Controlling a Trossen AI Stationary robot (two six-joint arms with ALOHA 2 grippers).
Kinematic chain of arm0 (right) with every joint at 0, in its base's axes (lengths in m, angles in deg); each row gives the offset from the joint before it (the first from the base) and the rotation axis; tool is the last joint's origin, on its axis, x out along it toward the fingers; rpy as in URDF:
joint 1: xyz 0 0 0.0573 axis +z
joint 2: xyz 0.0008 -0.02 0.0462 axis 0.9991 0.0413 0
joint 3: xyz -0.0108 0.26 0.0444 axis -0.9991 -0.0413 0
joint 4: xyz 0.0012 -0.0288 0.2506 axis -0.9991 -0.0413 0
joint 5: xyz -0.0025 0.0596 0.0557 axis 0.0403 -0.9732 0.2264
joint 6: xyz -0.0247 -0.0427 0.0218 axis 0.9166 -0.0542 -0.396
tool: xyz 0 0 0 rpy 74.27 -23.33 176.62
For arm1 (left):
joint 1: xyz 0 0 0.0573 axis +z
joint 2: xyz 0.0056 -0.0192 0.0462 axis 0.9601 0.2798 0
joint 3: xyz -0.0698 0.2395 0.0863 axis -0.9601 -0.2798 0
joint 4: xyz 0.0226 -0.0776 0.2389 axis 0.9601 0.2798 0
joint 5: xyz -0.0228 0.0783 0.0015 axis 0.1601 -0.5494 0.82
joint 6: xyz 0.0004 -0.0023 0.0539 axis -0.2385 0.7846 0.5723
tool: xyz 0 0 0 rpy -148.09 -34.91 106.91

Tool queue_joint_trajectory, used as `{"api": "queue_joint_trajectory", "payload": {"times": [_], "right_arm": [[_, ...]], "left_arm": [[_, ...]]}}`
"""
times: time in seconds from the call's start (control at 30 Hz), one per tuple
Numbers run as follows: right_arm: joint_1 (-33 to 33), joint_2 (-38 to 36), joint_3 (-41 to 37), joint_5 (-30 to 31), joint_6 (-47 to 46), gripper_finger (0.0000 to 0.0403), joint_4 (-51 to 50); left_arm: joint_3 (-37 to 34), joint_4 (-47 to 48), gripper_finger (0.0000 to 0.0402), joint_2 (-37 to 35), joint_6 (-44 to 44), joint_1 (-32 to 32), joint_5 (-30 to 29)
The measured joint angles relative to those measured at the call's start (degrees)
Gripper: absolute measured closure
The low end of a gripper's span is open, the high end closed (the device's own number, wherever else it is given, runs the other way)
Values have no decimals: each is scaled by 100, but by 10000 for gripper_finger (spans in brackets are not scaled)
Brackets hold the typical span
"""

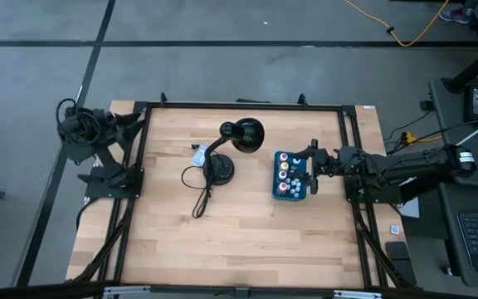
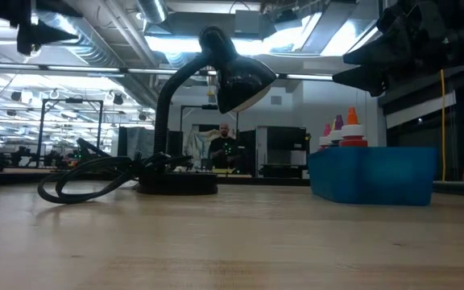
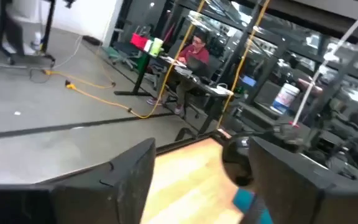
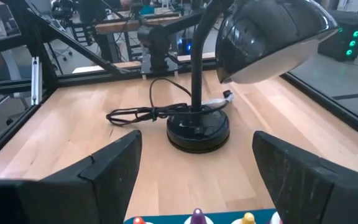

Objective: Pick & Place food coloring
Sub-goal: Return to Home Position

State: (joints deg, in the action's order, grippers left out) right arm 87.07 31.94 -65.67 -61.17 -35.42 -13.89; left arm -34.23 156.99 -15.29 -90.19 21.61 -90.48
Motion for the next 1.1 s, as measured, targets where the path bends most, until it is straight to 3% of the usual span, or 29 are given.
{"api": "queue_joint_trajectory", "payload": {"times": [0.3, 0.5, 0.6, 0.73, 0.83, 0.93, 1.1], "right_arm": [[0, -2, 0, 2, -32, 95, -24], [0, 0, 0, 2, -95, 95, -22], [0, 0, 0, 0, -120, 95, -17], [-1, 0, 0, 2, -185, 95, -17], [-1, 0, 0, 2, -192, 95, -17], [0, -2, 0, 0, -204, 95, -18], [0, -2, 2, -46, -258, 95, -41]], "left_arm": [[70, -3297, 151, 1001, 2913, 127, 43], [70, -5071, 151, 1726, 4307, 125, 567], [70, -6036, 151, 1964, 5320, 125, 1369], [70, -7231, 151, 2142, 6494, 125, 3042], [71, -7946, 151, 2212, 7101, 128, 3387], [72, -8006, 151, 2253, 7397, 129, 3628], [17, -7695, 151, 2397, 7756, 131, 5128]]}}
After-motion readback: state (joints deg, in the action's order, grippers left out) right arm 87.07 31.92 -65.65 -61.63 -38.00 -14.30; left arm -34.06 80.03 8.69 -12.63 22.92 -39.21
